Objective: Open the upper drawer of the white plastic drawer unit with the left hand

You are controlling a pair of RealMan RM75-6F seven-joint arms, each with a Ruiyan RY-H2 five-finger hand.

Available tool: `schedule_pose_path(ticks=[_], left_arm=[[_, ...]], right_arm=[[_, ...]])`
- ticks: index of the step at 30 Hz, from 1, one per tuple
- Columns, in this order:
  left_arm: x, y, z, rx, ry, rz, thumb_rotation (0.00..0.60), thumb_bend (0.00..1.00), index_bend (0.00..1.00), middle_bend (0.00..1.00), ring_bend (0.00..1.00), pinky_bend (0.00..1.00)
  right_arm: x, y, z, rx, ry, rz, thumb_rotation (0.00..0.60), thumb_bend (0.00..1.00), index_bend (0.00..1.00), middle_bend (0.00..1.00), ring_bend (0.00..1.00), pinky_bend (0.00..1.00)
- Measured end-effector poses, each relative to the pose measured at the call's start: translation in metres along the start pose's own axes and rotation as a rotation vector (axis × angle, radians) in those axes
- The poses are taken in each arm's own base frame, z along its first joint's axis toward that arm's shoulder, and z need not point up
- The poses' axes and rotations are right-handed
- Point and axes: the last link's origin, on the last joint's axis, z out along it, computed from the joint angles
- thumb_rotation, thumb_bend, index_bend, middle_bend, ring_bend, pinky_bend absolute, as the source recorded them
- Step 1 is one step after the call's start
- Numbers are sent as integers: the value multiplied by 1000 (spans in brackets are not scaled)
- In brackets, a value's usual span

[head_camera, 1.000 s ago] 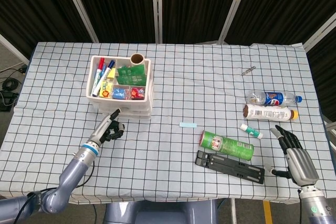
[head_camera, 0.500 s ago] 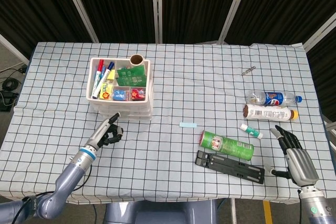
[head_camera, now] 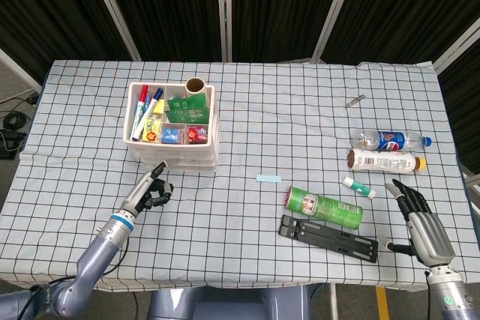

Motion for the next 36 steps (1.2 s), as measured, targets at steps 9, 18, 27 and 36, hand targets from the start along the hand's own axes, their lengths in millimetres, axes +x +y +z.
schedule_pose_path(ticks=[9,18,27,36], left_arm=[[-2,-6,4,-5,-9,-78,600,916,114,841,769,695],[-1,-4,11,-33,-13,-103,600,917,114,845,769,694],[-4,-5,17,-32,-31,-103,600,917,124,846,769,695],[-11,-4,18,-29,-68,-91,600,917,194,849,769,695]], right_arm=[[0,0,0,-1,1,1,600,111,14,0,0,0],[0,1,0,-2,-1,1,600,111,14,0,0,0],[0,1,1,-5,-2,2,600,111,14,0,0,0],[1,2,1,-6,0,6,600,110,14,0,0,0]])
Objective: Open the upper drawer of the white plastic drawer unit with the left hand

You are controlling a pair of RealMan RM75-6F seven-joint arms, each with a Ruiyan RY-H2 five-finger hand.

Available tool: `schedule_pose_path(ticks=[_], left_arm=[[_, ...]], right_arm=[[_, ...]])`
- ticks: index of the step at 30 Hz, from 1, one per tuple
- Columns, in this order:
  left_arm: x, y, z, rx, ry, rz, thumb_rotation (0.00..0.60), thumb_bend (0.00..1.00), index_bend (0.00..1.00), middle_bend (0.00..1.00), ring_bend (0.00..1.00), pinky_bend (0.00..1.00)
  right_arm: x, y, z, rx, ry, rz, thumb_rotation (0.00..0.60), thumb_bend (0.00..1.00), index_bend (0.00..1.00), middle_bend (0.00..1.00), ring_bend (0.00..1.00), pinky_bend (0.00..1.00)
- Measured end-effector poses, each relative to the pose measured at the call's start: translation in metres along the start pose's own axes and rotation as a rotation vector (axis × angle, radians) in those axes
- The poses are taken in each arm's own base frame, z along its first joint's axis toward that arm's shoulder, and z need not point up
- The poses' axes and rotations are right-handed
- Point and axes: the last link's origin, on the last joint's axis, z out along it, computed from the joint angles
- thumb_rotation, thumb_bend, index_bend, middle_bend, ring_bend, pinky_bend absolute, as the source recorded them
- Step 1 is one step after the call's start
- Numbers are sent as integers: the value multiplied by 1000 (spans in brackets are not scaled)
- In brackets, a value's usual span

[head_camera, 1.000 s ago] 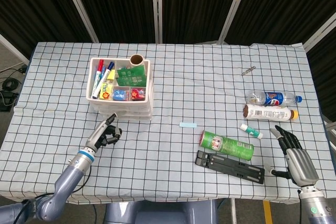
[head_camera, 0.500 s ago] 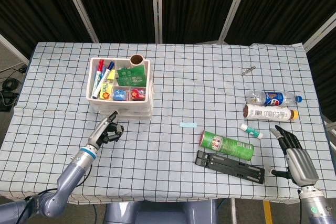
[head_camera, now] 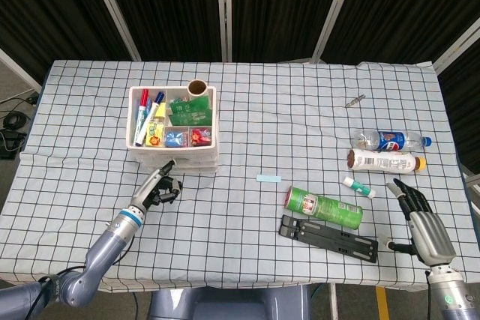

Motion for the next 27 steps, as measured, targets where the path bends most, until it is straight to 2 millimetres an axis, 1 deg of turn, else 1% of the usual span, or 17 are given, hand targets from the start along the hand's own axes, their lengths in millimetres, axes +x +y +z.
schedule_pose_path(ticks=[6,10,21,27], left_arm=[[1,-1,-4,0,-3,1,600,917,241,849,769,695],[2,-4,-9,3,-3,-1,600,917,255,849,769,695],[5,-11,-17,7,-15,-4,600,917,257,849,769,694],[6,-12,-26,-16,-3,-4,600,918,245,849,769,694]], right_arm=[[-1,-1,0,4,-2,1,600,111,14,0,0,0],[0,-1,-1,5,-1,2,600,111,14,0,0,0],[-2,-1,-1,4,-4,-3,600,111,14,0,0,0],[-2,-2,-1,5,-4,-4,600,111,14,0,0,0]])
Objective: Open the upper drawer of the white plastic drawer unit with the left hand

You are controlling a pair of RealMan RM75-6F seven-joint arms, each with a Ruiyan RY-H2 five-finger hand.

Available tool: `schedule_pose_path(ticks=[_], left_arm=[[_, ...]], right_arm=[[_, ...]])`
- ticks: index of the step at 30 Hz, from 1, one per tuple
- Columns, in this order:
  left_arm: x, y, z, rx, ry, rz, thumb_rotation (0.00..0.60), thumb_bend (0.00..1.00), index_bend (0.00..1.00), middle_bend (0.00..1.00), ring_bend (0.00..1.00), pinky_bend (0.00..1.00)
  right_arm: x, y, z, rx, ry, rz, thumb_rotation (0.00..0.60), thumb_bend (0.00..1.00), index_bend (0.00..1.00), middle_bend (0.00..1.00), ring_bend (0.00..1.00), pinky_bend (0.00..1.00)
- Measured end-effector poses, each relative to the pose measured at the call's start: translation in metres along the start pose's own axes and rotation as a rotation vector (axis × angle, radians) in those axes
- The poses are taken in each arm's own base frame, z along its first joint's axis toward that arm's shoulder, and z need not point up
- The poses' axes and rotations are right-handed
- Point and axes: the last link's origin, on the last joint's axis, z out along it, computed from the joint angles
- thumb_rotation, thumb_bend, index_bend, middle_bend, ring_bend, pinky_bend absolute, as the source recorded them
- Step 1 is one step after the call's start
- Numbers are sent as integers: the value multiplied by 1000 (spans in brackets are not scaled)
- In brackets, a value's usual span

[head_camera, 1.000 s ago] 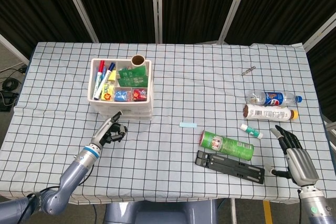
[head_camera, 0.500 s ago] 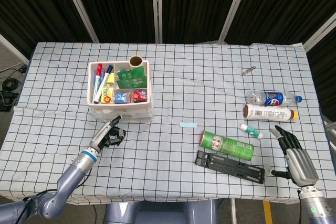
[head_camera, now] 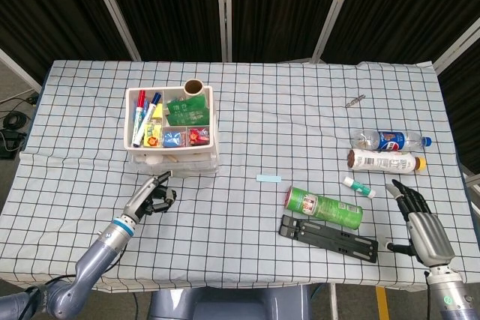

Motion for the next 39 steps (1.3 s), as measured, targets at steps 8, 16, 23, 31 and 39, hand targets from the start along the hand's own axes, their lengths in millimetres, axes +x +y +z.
schedule_pose_path(ticks=[8,16,23,31,39], left_arm=[[5,-8,-22,-41,65,39,600,915,233,849,769,694],[4,-12,-48,-55,108,318,600,913,173,853,774,694],[7,7,-60,-70,193,619,600,914,140,860,780,697],[10,40,-62,-32,261,786,600,915,84,867,788,706],[15,54,-51,50,278,847,600,915,101,867,788,706]], right_arm=[[-1,-1,0,4,-4,-6,600,111,14,0,0,0],[-3,-2,-1,6,-6,-13,600,111,14,0,0,0],[-4,-3,-2,5,-9,-15,600,111,14,0,0,0],[-4,-2,-1,-3,-16,-10,600,111,14,0,0,0],[-4,-2,-1,-4,-16,-10,600,111,14,0,0,0]])
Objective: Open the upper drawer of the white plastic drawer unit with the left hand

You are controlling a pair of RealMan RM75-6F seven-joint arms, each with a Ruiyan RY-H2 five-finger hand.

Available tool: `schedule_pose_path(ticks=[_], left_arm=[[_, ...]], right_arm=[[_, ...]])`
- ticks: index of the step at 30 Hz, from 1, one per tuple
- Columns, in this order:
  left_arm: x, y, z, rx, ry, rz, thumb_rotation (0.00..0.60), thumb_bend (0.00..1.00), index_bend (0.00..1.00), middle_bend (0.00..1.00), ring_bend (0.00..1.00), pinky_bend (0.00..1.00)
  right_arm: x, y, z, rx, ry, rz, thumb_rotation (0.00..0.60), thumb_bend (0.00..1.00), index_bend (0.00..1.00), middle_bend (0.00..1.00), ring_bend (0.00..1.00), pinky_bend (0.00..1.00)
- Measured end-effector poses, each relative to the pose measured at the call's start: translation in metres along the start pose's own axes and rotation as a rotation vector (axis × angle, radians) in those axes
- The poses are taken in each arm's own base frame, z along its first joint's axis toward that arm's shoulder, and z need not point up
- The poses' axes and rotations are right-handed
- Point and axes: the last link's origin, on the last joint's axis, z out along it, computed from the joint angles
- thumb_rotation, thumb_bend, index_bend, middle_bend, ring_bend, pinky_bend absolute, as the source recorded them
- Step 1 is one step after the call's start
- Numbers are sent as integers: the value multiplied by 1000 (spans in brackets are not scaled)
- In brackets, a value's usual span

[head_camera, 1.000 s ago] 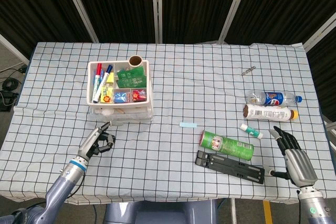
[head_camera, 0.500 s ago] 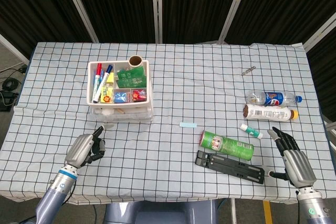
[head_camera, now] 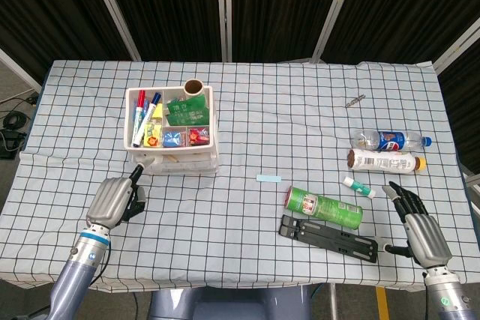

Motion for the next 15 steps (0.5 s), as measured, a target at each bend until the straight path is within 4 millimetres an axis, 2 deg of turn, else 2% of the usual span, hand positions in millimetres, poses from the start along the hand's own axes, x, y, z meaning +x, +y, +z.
schedule_pose_path(ticks=[11,15], left_arm=[[-2,9,16,42,-56,8,600,916,161,871,793,706],[-3,10,19,47,-74,1,600,917,214,876,797,706]], right_arm=[[1,0,0,0,1,3,600,111,14,0,0,0],[1,0,0,1,0,2,600,111,14,0,0,0]])
